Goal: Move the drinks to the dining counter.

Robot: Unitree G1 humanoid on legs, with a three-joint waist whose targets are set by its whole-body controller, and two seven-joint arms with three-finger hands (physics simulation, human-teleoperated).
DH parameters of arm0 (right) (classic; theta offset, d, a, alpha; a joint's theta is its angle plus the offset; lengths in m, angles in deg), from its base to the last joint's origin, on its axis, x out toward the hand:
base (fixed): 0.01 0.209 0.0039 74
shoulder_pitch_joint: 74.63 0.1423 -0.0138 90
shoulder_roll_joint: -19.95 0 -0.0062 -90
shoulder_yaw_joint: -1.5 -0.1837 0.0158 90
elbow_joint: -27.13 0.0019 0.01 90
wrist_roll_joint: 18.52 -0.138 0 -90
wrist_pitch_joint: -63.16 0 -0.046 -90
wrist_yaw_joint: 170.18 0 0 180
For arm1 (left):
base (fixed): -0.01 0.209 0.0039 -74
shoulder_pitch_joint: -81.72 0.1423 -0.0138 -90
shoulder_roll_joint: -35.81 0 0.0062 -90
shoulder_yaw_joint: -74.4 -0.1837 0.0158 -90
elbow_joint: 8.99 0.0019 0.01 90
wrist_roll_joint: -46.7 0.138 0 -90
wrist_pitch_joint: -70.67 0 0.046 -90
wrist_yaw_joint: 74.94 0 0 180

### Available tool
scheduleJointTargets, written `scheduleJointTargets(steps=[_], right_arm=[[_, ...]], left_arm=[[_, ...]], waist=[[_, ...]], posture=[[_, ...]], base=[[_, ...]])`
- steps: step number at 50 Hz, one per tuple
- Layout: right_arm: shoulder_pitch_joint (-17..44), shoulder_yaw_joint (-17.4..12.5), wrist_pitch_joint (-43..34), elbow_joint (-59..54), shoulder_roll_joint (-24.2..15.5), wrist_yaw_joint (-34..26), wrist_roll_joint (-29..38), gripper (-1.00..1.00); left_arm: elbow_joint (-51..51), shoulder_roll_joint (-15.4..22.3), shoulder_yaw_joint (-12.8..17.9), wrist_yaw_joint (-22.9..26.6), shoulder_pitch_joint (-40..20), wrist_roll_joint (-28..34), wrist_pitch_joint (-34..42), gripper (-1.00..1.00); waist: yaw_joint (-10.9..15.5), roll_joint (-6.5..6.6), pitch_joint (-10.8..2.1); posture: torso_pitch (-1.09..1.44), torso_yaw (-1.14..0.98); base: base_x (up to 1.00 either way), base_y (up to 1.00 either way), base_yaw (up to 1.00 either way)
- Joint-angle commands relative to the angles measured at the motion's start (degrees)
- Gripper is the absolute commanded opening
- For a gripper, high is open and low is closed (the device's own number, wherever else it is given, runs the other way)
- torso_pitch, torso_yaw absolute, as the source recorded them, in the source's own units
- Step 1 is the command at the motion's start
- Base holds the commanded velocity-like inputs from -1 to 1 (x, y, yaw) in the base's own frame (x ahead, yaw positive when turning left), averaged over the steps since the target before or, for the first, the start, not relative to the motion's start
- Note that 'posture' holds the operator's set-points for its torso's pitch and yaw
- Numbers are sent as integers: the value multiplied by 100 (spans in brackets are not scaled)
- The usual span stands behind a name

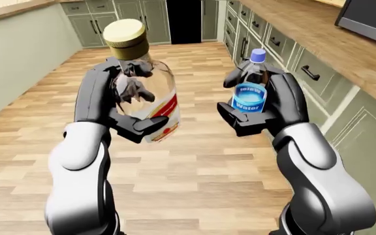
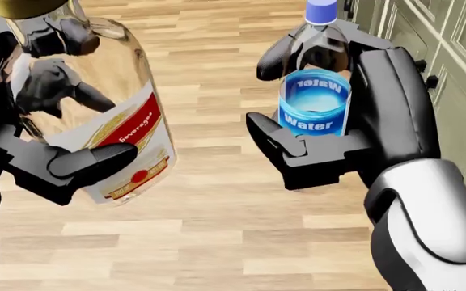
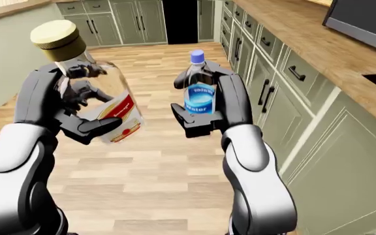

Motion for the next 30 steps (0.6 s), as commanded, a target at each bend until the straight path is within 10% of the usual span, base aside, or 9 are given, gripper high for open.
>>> scheduleJointTargets(steps=[1, 6, 7, 16, 18, 20, 22, 25, 30], right_arm=[[199, 94, 276, 109, 42, -30, -107, -100], [180, 79, 301, 97, 32, -14, -146, -100], [151, 80, 314, 105, 29, -13, -155, -100], [152, 63, 315, 84, 14, 7, -210, -100], [160, 41, 297, 99, -9, -1, -223, -100], [129, 33, 355, 65, -17, -4, -235, -100], [108, 52, 358, 83, -26, 3, -239, -100], [104, 35, 349, 108, -27, -3, -259, -100], [76, 49, 349, 132, -41, 8, -260, -100]], left_arm=[[-44, 66, 138, -93, -91, 126, -145, -100], [-37, 40, 116, -89, -70, 150, -174, -100], [-39, 33, 113, -88, -49, 155, -195, -100], [-46, -2, 84, -55, -52, 206, -192, -100], [-4, -28, 100, -64, -24, 193, -263, -100], [-24, -13, 92, -47, -54, 208, -213, -100], [-45, 2, 105, -32, -72, 219, -184, -100], [-26, -23, 106, -49, -24, 217, -242, -100], [0, -49, 144, -62, 34, 185, -327, -100]], waist=[[25, -64, -89], [31, 632, -222], [107, 364, -97], [186, 210, -176], [46, -196, -163], [149, -151, 158], [93, -255, -150], [104, -399, -138], [187, 7, -265]], posture=[[0, 0], [0, 0], [0, 0], [0, 0], [0, 0], [0, 0], [0, 0], [0, 0], [0, 0]], base=[[80, 63, 0], [81, 61, 0], [81, 58, 0], [89, 46, 0], [91, 45, 0], [91, 45, 0], [91, 43, 0], [91, 44, 0], [91, 44, 0]])
